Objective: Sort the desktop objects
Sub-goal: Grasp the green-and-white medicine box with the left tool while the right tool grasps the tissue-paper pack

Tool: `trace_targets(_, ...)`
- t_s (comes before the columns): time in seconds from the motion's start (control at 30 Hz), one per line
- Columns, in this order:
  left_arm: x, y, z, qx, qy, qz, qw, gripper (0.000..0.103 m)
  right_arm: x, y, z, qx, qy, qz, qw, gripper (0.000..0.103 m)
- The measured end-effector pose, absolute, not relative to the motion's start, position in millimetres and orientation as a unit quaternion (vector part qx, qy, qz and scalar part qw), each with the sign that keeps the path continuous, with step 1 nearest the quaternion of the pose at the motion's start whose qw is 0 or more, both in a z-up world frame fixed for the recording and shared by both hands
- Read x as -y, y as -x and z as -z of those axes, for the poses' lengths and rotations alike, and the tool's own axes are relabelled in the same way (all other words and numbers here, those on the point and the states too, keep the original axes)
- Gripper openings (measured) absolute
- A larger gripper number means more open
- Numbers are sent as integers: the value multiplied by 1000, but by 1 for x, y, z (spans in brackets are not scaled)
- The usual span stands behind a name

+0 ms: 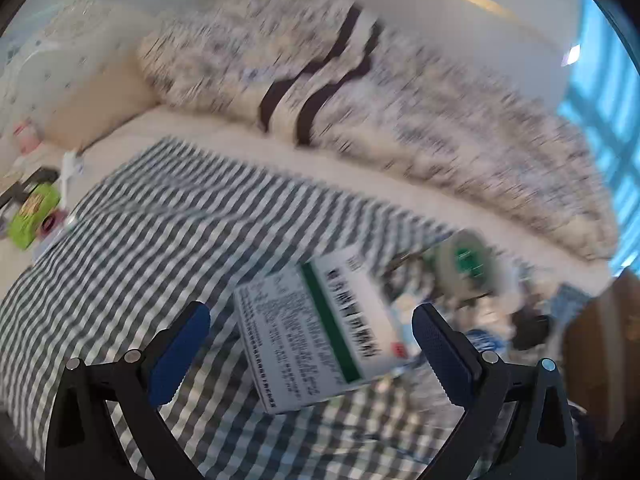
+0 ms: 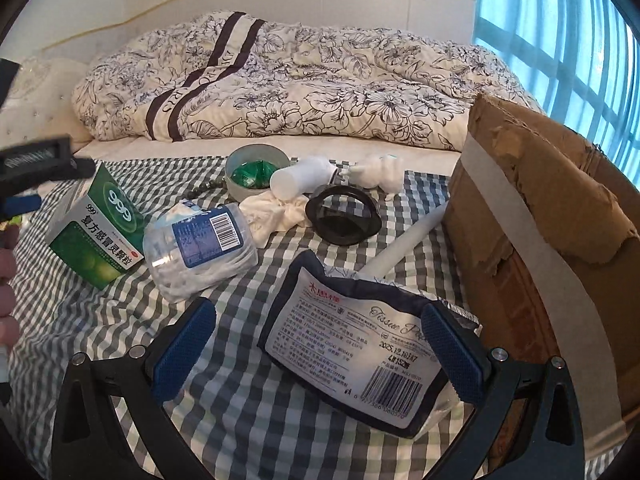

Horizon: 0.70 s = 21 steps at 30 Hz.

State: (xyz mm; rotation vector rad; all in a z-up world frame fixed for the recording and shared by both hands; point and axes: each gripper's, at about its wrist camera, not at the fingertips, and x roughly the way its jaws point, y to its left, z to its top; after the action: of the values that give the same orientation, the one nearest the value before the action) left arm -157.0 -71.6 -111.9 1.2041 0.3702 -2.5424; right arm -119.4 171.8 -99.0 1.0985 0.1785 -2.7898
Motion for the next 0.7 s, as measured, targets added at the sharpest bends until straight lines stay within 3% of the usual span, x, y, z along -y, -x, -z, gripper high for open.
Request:
trace_targets(0.2, 70, 175, 152, -134, -465, 864, 137, 103, -166, 124, 102, -99, -360, 926, 55, 103)
trace_targets(0.27, 67, 175, 153, -127, -460, 869, 134, 101, -167, 132, 111, -106, -378, 919, 45, 103)
trace_targets(0.3, 64, 174, 151, -118, -454, 873, 133, 94, -169, 136, 117, -106, -388, 914, 42, 103)
trace_targets(0.5, 59, 171, 139, -97, -437, 887, 118, 91, -181, 151, 139, -79, -411, 907, 55, 103)
trace_targets(0.57, 59, 170, 136, -92, -432, 889, 119, 91, -184, 151, 140, -64, -411, 907, 67, 96)
trace_targets(0.6, 60, 170, 135, -91, -429, 891, 120, 91, -185, 152, 141, -53, -419, 903, 81, 72)
trace_targets(0.63, 60, 168, 134, -91, -426, 892, 121, 91, -185, 151, 141, -42, -423, 900, 95, 38)
trace_targets(0.7, 62, 167, 133, -93, -423, 893, 121, 91, -184, 148, 139, -36, -422, 901, 99, 1)
